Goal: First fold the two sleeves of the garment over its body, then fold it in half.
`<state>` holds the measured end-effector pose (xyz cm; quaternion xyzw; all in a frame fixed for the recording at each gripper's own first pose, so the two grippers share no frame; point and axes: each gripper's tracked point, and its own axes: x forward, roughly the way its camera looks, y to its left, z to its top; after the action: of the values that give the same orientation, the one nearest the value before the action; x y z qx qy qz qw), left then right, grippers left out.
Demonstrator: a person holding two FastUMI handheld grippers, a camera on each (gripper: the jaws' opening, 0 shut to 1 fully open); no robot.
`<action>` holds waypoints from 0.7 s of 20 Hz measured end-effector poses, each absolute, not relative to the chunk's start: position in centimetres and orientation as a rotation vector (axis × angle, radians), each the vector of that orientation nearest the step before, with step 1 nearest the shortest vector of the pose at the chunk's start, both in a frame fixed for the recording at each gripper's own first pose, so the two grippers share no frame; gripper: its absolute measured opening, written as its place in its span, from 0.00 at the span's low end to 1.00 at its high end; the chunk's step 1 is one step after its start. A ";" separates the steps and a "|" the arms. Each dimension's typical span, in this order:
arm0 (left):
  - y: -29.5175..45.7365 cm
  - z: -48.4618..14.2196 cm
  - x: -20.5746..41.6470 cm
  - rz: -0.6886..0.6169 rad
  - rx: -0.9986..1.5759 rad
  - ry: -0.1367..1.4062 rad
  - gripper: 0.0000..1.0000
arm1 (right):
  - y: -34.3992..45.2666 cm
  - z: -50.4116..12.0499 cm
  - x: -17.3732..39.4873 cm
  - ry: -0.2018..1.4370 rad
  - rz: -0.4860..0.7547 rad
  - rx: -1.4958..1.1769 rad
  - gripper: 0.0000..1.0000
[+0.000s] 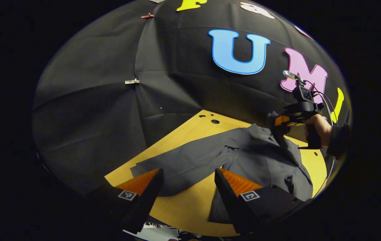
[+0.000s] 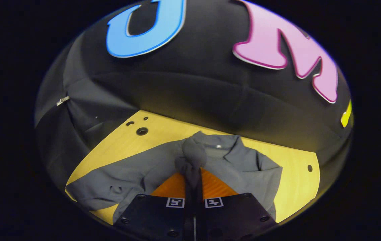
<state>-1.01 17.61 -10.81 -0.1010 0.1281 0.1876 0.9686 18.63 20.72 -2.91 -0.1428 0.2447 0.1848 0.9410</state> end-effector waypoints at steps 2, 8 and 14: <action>18.5 -11.0 -1.5 0.398 -0.211 0.260 0.96 | 23.0 -5.4 17.6 0.535 0.408 -0.320 0.07; 20.5 -12.4 -2.7 0.453 -0.264 0.278 0.96 | 27.0 -11.7 13.6 0.676 0.464 -0.328 0.21; 22.4 -14.8 -2.9 0.486 -0.351 0.311 0.96 | 27.8 -12.0 10.6 0.695 0.491 -0.273 0.95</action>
<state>-2.87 22.45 -14.78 -0.1722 0.1524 0.2383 0.9436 10.60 27.78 -11.96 -0.1319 0.3362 0.2373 0.9018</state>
